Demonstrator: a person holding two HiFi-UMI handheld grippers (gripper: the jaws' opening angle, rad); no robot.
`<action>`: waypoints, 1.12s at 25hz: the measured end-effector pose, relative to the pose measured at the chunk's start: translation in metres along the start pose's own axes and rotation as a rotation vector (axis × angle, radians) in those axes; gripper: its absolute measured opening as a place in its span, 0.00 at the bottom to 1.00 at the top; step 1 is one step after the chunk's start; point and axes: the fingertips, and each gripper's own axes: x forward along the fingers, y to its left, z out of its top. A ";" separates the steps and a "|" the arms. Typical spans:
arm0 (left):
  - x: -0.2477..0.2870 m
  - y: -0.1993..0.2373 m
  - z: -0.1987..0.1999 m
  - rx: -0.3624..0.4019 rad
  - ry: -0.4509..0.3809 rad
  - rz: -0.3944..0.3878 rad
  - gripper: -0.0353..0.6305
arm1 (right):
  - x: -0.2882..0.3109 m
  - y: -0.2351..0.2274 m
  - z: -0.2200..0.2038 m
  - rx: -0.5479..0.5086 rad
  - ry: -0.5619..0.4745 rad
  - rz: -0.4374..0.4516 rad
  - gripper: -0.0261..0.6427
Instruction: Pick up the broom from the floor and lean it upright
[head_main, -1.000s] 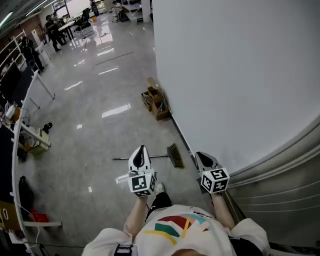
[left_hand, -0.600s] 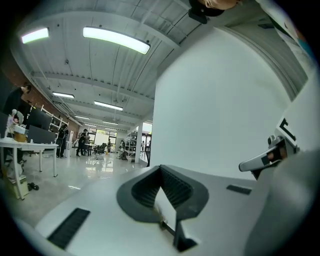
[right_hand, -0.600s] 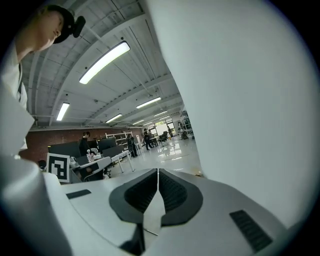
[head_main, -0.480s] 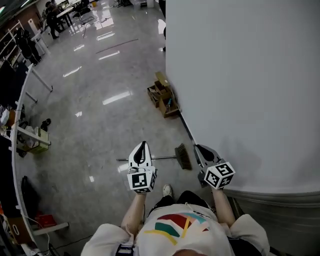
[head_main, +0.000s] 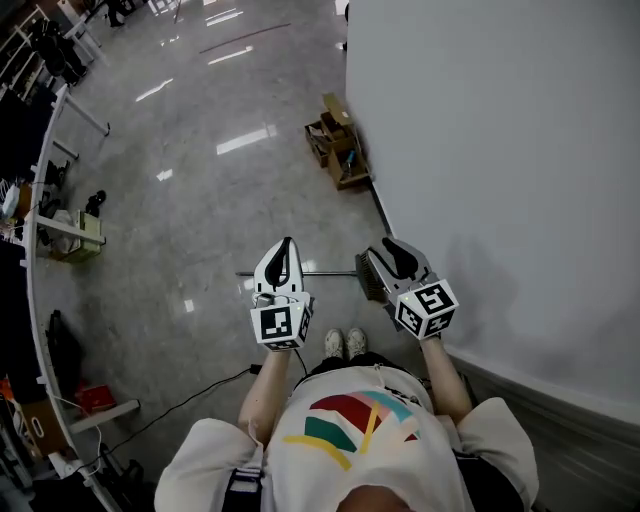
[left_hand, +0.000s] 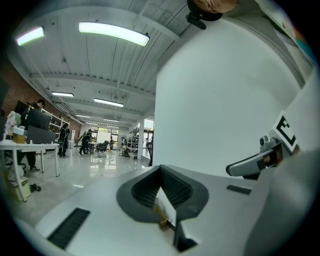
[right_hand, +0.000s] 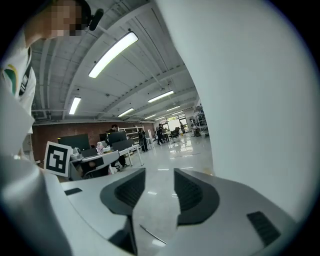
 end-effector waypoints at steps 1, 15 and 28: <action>0.003 0.000 -0.003 0.003 0.005 0.002 0.12 | 0.006 -0.005 0.000 -0.010 -0.008 0.009 0.34; 0.069 0.090 -0.201 -0.012 -0.031 0.110 0.12 | 0.179 -0.049 -0.186 -0.121 0.151 0.261 0.43; 0.055 0.225 -0.644 -0.082 -0.139 0.388 0.12 | 0.360 -0.068 -0.673 -0.347 0.466 0.658 0.43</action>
